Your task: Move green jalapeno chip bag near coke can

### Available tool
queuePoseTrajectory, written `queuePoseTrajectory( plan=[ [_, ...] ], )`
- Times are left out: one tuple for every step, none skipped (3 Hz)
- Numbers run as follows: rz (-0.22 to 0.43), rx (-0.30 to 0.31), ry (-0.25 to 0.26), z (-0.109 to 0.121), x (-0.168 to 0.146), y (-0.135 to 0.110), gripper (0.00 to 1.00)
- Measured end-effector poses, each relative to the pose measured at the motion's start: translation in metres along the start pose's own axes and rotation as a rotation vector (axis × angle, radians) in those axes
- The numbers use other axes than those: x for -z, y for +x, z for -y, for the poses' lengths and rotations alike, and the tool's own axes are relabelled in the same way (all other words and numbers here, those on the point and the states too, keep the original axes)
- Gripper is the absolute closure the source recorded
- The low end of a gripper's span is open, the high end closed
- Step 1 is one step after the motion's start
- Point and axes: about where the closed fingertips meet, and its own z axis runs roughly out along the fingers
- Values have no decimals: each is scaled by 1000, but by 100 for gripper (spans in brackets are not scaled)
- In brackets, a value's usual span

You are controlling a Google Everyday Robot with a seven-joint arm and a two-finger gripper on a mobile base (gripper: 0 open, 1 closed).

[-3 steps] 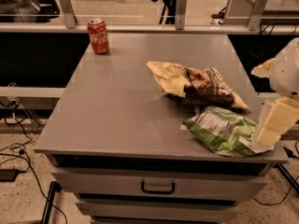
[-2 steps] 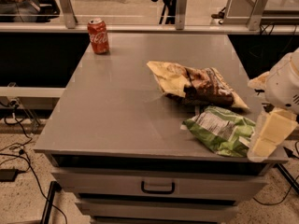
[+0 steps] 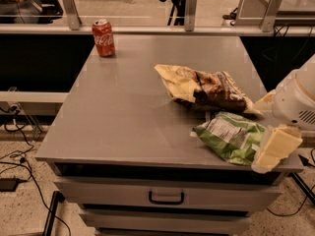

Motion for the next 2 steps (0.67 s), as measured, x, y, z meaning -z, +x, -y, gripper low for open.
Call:
queuePoseTrajectory(
  plan=[
    [0,1,4,-1,1,0,41],
    [0,2,8,-1,3,-1,64]
  ],
)
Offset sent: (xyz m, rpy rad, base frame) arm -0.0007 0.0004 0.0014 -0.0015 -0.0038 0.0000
